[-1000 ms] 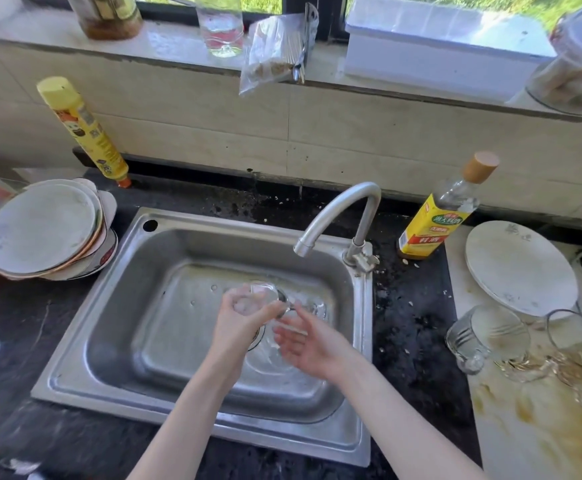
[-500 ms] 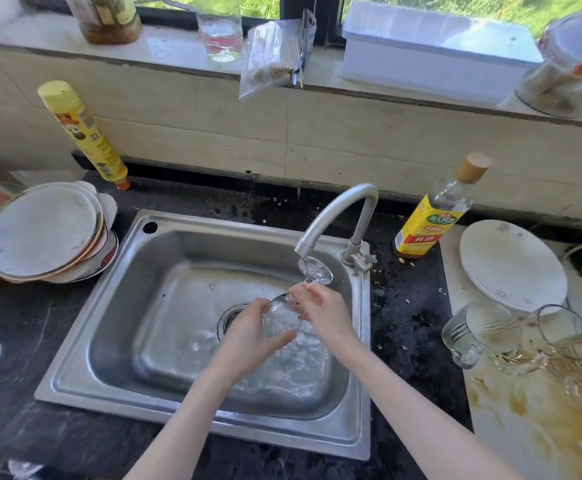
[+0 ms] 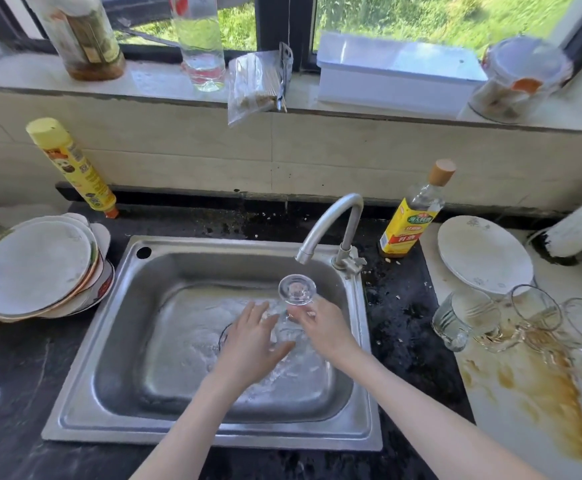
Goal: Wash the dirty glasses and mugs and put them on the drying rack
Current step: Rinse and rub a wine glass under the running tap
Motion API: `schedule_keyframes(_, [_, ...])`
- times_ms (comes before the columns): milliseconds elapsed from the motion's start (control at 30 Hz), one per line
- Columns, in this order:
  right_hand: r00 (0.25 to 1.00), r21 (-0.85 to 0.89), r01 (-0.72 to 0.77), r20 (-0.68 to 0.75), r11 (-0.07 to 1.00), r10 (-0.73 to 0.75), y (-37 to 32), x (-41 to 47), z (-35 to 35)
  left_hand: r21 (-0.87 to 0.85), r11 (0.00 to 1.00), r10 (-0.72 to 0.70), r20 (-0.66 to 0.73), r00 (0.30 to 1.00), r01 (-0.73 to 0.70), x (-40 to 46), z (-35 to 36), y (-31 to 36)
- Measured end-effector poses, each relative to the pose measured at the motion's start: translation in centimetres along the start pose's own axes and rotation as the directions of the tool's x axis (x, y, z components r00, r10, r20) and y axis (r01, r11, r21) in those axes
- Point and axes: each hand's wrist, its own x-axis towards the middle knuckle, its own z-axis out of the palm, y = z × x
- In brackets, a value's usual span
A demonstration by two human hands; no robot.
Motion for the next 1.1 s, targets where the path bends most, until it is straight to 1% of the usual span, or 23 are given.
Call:
schedule_keyframes(67, [1.0,-0.002,0.004,-0.022,1.0,-0.004,-0.5,-0.7,0.2,0.002,0.998,0.056,0.002,0.998,-0.056,-0.2,-0.3,-0.8])
schedule_keyframes(133, [1.0,-0.015,-0.004,-0.029,1.0,0.003,-1.0,-1.2,0.2,0.04,0.993,0.109,0.018,0.994,-0.11,-0.2,-1.0,-1.5])
schedule_keyframes(200, [0.999,-0.058,-0.006,-0.054,0.998,0.003,-1.7,-1.5,-0.2,0.128,0.979,0.148,0.078,0.986,-0.157,-0.3,-2.2,-2.0])
schedule_keyframes(267, [0.987,-0.009,-0.061,-0.15,0.998,0.06,-2.4,-1.9,-0.7,0.222,0.951,0.189,0.132,0.973,-0.215,-0.2,-4.1,-2.0])
schedule_keyframes(333, [0.956,0.061,-0.148,-0.246,0.987,0.158,-3.0,-3.0,-0.8,0.28,0.906,0.288,0.145,0.947,-0.319,-0.2,-6.0,-1.8])
schedule_keyframes(400, [0.923,0.095,-0.197,-0.317,0.976,0.217,-3.3,-4.6,-0.6,0.292,0.86,0.382,0.175,0.908,-0.418,-0.6,-7.6,-1.5])
schedule_keyframes(467, [0.878,0.148,-0.213,-0.404,0.966,0.255,-3.8,-6.9,-0.5,0.263,0.829,0.46,0.178,0.87,-0.493,-1.2,-8.7,-1.3])
schedule_keyframes(533, [0.816,0.222,-0.211,-0.496,0.952,0.297,-4.3,-9.8,-0.8,0.234,0.787,0.54,0.188,0.821,-0.571,-2.0,-8.9,-0.7])
schedule_keyframes(600, [0.742,0.299,-0.197,-0.576,0.934,0.342,-4.8,-13.0,-1.3,0.215,0.715,0.633,0.204,0.747,-0.665,-2.7,-8.5,0.8])
schedule_keyframes(667, [0.669,0.338,-0.195,-0.641,0.921,0.377,-4.9,-16.7,-1.7,0.193,0.637,0.709,0.233,0.666,-0.746,-4.1,-7.9,3.1])
schedule_keyframes(800, [0.517,0.38,-0.237,-0.73,0.894,0.447,-4.9,-25.1,-1.2,0.169,0.47,0.793,0.35,0.499,-0.866,-8.5,-6.1,8.2])
schedule_keyframes(900, [0.368,0.431,-0.261,-0.783,0.864,0.502,-4.7,-32.0,0.3,0.127,0.342,0.841,0.402,0.364,-0.931,-12.6,-3.9,11.3])
schedule_keyframes(967, [0.277,0.443,-0.306,-0.805,0.843,0.524,-4.6,-36.8,1.8,0.096,0.26,0.861,0.427,0.276,-0.961,-15.7,-2.5,13.1])
schedule_keyframes(1033, [0.2,0.449,-0.357,-0.82,0.819,0.537,-4.7,-41.7,3.4,0.055,0.173,0.893,0.413,0.181,-0.983,-19.2,-0.8,14.5])
schedule_keyframes(1100, [0.119,0.476,-0.368,-0.828,0.799,0.548,-5.1,-47.0,5.3,0.03,0.085,0.918,0.386,0.09,-0.996,-23.3,0.8,15.6])
